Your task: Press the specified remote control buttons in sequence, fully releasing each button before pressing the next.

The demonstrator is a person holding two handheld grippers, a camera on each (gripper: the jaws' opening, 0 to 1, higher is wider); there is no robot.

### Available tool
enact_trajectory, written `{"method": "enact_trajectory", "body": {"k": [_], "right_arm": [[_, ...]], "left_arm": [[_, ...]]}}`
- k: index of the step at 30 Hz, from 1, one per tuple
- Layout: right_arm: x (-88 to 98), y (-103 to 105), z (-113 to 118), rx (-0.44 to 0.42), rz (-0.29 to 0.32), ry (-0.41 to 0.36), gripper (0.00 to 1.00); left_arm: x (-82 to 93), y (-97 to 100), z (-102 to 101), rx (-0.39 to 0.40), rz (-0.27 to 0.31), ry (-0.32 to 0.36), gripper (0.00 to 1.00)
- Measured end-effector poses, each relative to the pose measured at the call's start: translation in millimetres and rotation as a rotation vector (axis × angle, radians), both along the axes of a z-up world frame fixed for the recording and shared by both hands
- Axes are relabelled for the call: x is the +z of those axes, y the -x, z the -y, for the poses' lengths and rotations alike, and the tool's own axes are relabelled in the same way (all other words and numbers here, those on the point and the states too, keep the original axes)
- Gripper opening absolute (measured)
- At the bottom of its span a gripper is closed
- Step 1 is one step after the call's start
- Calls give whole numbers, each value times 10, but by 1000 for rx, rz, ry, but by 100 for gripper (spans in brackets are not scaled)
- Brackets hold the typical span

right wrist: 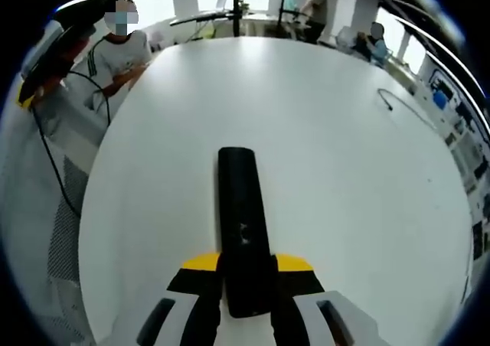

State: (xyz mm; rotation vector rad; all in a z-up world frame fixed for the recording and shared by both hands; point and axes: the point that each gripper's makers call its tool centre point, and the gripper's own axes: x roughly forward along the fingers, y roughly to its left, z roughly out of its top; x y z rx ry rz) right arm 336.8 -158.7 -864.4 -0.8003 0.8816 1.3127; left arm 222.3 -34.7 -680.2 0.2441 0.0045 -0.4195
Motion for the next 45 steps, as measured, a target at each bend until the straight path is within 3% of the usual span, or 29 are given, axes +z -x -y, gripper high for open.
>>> {"method": "enact_trajectory", "body": {"k": [3,5,7,10,14,21,24,26,29,32,35,41,43,45], "right_arm": [[-5,-7,11,-4,1,7,21],[2,18,4,-60,-19,-1,23],[34,76,-59,-138,-84,-59,29],[187,1,-84,-222,-52,-165,28],[460,-134,11,-376,-10,-313,35],[988,-47,293,-582,145,-503,62],[1199,90,422,-628,211,-543,75],[1287,298,489,-631,203,-537,80],[1479,439,739,-645,331,-537,91],[1585,514,964,-719,366,-615,99],[1748,654,1172,-803,428,-688,99],[1850,864,1346,-857,510,-687,99],[1875,940,1382,-870,512,-699,99],[1923,949,1575,-912,555,-738,99]], "left_arm": [[-18,-8,-15,7,-11,1,98],[-13,-6,-16,7,-9,4,98],[-4,-9,-22,11,-4,2,99],[-19,-12,-35,15,-12,0,99],[5,-7,-60,26,5,-5,99],[4,-4,-54,26,6,-4,99],[-19,-17,-59,22,-12,18,99],[-47,-30,-57,22,-24,20,99],[-71,-42,-68,30,-30,13,99],[-81,-50,-62,26,-39,29,99],[-116,-55,-50,22,-58,34,99],[-109,-54,-69,29,-58,56,99],[-138,-62,-82,37,-72,55,99],[-181,-80,-88,44,-92,46,99]]}}
